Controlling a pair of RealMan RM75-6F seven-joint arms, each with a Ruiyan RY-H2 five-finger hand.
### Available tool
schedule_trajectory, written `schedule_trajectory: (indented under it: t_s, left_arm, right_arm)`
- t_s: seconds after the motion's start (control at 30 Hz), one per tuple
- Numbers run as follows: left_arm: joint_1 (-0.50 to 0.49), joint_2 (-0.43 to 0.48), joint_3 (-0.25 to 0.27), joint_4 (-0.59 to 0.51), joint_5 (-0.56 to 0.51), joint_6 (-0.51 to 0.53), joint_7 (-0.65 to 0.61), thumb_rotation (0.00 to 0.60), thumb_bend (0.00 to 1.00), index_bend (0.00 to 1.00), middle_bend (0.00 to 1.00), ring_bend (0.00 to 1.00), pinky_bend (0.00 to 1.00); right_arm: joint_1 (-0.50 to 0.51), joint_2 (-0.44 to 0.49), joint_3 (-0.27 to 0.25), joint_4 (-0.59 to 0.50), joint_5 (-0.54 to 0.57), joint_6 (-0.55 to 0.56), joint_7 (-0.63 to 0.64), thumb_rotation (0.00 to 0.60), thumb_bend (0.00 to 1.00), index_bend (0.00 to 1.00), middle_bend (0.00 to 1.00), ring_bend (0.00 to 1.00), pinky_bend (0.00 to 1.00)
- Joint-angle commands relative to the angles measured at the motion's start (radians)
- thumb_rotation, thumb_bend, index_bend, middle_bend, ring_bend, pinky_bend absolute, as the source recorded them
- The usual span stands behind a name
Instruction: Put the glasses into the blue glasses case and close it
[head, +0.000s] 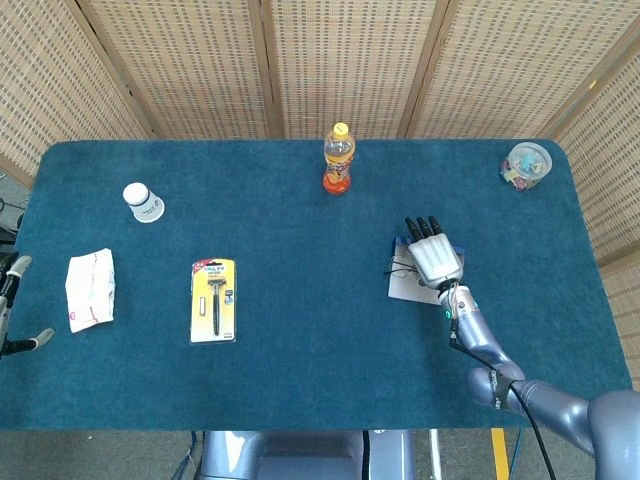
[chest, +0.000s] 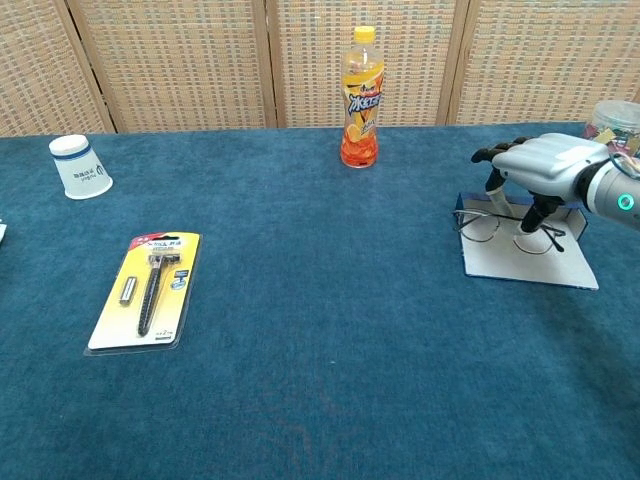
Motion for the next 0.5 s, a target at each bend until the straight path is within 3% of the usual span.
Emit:
schedule_trajectory:
  t_s: [0.03, 0.13, 0.2, 0.27, 0.33, 0.5]
  left_arm:
    - [-0.001, -0.001, 0.000, -0.001, -0.002, -0.001, 0.002, 0.600, 0.00, 0.00, 0.00, 0.00, 0.00]
    - [-0.003, -0.001, 0.001, -0.001, -0.006, -0.006, 0.003, 0.600, 0.00, 0.00, 0.00, 0.00, 0.00]
    - [-0.004, 0.002, 0.001, -0.002, -0.008, -0.011, -0.002, 0.600, 0.00, 0.00, 0.00, 0.00, 0.00]
    - [-0.005, 0.004, 0.001, -0.002, -0.009, -0.013, -0.004, 0.600, 0.00, 0.00, 0.00, 0.00, 0.00]
    - [-0.006, 0.004, 0.001, -0.002, -0.009, -0.014, -0.005, 0.600, 0.00, 0.00, 0.00, 0.00, 0.00]
    - [-0.005, 0.005, 0.004, -0.003, -0.004, -0.011, -0.004, 0.600, 0.00, 0.00, 0.00, 0.00, 0.00]
  right_arm:
    - [0.008, -0.011, 0.001, 0.016, 0.022, -0.006, -0.014, 0.600, 0.52, 0.62, 0.05, 0.00, 0.06]
    - [0.013, -0.021, 0.006, 0.029, 0.049, -0.001, -0.037, 0.600, 0.52, 0.60, 0.05, 0.00, 0.06]
    - [0.013, -0.028, 0.011, 0.034, 0.074, 0.010, -0.057, 0.600, 0.51, 0.50, 0.03, 0.00, 0.06]
    - [0.013, -0.027, 0.017, 0.026, 0.099, 0.014, -0.073, 0.600, 0.46, 0.30, 0.00, 0.00, 0.06]
    - [0.013, -0.025, 0.022, 0.013, 0.111, 0.029, -0.083, 0.600, 0.40, 0.18, 0.00, 0.00, 0.06]
    - [0.007, -0.019, 0.025, -0.009, 0.102, 0.080, -0.090, 0.600, 0.28, 0.07, 0.00, 0.00, 0.06]
